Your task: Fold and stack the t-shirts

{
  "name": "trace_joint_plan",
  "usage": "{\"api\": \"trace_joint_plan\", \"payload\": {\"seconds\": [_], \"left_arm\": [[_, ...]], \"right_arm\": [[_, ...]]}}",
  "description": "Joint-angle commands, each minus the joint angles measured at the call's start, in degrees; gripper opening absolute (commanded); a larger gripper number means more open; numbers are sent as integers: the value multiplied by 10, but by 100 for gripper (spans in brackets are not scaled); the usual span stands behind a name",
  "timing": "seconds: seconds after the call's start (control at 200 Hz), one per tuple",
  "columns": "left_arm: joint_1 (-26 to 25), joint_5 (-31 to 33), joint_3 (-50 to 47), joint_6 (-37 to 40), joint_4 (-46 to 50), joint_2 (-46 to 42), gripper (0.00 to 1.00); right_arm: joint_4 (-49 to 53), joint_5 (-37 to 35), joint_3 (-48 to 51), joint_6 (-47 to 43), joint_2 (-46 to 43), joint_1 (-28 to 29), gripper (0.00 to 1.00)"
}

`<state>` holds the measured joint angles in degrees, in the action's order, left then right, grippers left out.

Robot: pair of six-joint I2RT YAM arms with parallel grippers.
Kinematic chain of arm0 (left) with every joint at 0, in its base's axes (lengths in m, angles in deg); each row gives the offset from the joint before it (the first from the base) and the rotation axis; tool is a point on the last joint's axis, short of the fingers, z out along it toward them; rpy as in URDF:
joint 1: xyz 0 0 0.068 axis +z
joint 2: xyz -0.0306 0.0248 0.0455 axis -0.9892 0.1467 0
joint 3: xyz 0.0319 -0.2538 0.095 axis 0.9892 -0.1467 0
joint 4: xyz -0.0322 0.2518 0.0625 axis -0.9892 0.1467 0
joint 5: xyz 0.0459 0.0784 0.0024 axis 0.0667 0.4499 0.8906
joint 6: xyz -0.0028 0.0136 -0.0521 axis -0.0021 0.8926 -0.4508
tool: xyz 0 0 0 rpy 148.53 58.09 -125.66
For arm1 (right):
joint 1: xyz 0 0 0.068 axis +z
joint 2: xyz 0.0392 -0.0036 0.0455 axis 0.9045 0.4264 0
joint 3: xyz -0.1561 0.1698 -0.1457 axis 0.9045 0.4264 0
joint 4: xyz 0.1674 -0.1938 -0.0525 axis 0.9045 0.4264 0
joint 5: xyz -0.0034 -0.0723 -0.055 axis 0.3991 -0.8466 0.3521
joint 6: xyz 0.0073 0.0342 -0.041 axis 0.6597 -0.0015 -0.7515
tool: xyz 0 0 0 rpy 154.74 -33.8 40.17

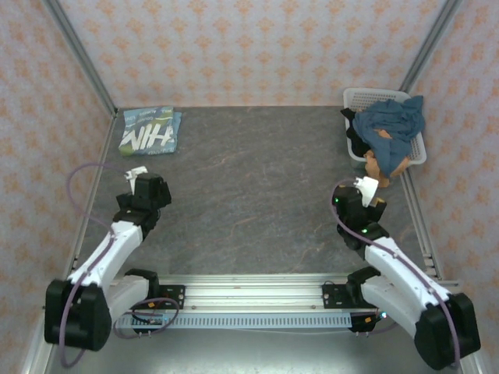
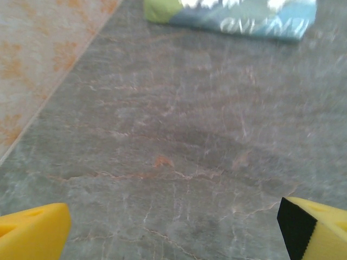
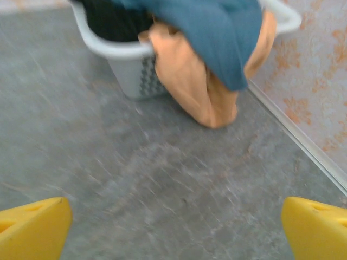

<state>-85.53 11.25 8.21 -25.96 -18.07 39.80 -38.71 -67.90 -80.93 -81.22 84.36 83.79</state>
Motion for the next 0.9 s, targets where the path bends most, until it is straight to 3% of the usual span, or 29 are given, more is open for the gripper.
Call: {"api": "trace_joint_plan", "payload": {"seconds": [0.0, 0.17, 0.28, 0.355, 0.42, 0.57, 0.605, 0.63, 0.791, 0.896], "left_arm": [[8, -12, -12, 52, -189, 56, 100], [21, -34, -2, 62, -339, 181, 100], [42, -72, 42, 61, -345, 240, 100], [32, -96, 51, 86, -336, 249, 100], [17, -102, 13, 106, -399, 237, 100], [17, -91, -85, 104, -578, 243, 100], [17, -88, -80, 101, -563, 246, 100], [17, -87, -67, 98, -528, 240, 100], [13, -81, -64, 101, -534, 245, 100], [13, -80, -64, 102, -537, 247, 100]], "right_arm": [[-178, 21, -4, -69, 48, -14, 99], [-322, 84, 21, -77, 151, -55, 99], [-396, 136, 9, -91, 220, -87, 99], [-405, 155, -16, -111, 260, -102, 100], [-415, 180, -31, -127, 285, -118, 99], [-580, 222, 29, -100, 351, -159, 99], [-618, 224, 39, -101, 364, -161, 99], [-616, 225, 38, -101, 363, -161, 99], [-495, 199, -20, -88, 361, -161, 99], [-504, 199, -16, -90, 362, -160, 99]]}}
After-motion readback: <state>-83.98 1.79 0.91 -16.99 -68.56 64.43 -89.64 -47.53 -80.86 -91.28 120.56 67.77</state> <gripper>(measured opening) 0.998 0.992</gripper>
